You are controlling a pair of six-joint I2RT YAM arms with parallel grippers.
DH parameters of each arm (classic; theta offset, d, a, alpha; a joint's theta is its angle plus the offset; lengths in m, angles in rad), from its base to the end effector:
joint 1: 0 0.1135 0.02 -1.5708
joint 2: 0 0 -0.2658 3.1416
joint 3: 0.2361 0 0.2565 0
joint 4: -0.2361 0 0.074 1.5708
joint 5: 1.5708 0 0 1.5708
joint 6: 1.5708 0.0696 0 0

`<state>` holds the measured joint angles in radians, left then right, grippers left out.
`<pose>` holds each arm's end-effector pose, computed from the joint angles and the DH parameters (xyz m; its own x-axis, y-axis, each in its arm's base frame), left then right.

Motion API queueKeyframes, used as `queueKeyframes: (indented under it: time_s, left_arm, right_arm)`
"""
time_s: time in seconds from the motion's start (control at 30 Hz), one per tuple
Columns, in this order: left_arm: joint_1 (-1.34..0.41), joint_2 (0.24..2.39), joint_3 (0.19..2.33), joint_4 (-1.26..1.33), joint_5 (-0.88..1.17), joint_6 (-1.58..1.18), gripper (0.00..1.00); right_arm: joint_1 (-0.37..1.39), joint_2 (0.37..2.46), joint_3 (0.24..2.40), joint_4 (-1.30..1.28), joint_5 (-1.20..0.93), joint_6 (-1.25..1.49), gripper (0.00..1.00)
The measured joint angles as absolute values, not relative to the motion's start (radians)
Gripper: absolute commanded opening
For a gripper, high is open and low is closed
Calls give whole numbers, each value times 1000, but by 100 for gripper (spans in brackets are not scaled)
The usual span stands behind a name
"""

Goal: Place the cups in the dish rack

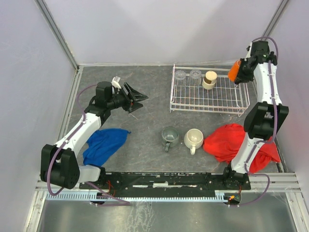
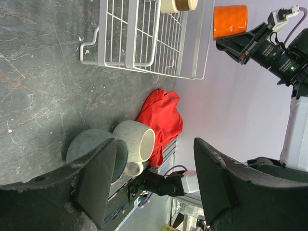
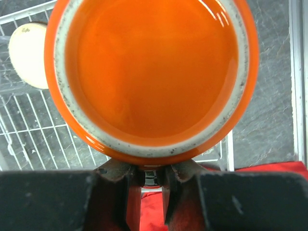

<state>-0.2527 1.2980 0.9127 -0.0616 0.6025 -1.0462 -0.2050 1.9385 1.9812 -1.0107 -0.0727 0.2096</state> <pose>0.3004 -0.1183 0.2746 -0.8162 -0.5258 -0.2397 -0.0112 0.4291 -0.9032 0.4352 -0.0853 0.3140 -0.7550 0.3689 -0.5421 0.3270 0.9284 0.1765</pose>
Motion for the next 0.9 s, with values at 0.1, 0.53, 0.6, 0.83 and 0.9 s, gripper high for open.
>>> queueKeyframes:
  time_s: [0.1,0.53,0.6,0.83,0.9]
  left_arm:
    - [-253,1302,913,-75,599,-1041,71]
    - [-248,1354,909,-64,576,-1035,71]
    - [-248,1368,909,-55,577,-1035,71]
    - [-248,1405,908,-35,577,-1035,71]
    - [-248,1411,905,-20,577,-1035,71]
  right_arm:
    - [-205,2008,2042,-1021,-67,177,1]
    - [-198,2120,2051,-963,-84,84,1]
    - [-196,2120,2030,-937,-89,75,1]
    - [-186,2120,1934,-849,-93,53,1]
    - [-183,2120,1908,-824,-93,47,1]
